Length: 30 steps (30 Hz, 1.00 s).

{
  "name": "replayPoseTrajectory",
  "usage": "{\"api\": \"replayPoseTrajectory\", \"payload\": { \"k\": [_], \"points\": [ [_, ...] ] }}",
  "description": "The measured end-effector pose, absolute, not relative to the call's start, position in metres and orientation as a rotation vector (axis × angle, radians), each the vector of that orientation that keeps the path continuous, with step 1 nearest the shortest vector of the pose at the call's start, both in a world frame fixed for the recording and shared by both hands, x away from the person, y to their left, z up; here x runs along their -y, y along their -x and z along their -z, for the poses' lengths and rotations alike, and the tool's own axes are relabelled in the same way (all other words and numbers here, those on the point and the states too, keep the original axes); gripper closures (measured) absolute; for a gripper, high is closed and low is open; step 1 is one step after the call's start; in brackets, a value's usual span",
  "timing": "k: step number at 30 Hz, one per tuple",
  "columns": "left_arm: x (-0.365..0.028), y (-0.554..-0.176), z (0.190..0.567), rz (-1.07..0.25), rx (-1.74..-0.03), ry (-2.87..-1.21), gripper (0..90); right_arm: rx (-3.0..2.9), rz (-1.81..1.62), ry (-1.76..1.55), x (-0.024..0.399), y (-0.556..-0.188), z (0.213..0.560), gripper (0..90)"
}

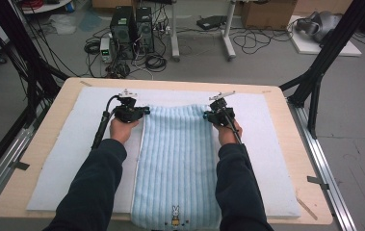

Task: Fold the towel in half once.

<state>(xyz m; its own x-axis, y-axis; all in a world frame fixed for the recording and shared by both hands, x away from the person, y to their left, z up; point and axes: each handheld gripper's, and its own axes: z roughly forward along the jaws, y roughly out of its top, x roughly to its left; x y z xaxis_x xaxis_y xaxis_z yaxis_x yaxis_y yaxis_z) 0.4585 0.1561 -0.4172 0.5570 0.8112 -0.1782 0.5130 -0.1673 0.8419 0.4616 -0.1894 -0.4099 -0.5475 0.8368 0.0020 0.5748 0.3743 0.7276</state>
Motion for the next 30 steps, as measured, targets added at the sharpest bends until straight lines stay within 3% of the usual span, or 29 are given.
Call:
{"api": "replayPoseTrajectory", "payload": {
  "k": [20,30],
  "points": [
    [-0.174,-0.383,0.422,-0.317,-1.002,-1.783,87.3,-2.261,-1.11,-1.169,0.196,-0.398,0.4,86.0],
    [-0.175,-0.34,0.431,-0.315,-0.95,-1.782,87.3,-2.282,-1.129,-1.14,0.2,-0.363,0.411,85.5]
  ]
}}
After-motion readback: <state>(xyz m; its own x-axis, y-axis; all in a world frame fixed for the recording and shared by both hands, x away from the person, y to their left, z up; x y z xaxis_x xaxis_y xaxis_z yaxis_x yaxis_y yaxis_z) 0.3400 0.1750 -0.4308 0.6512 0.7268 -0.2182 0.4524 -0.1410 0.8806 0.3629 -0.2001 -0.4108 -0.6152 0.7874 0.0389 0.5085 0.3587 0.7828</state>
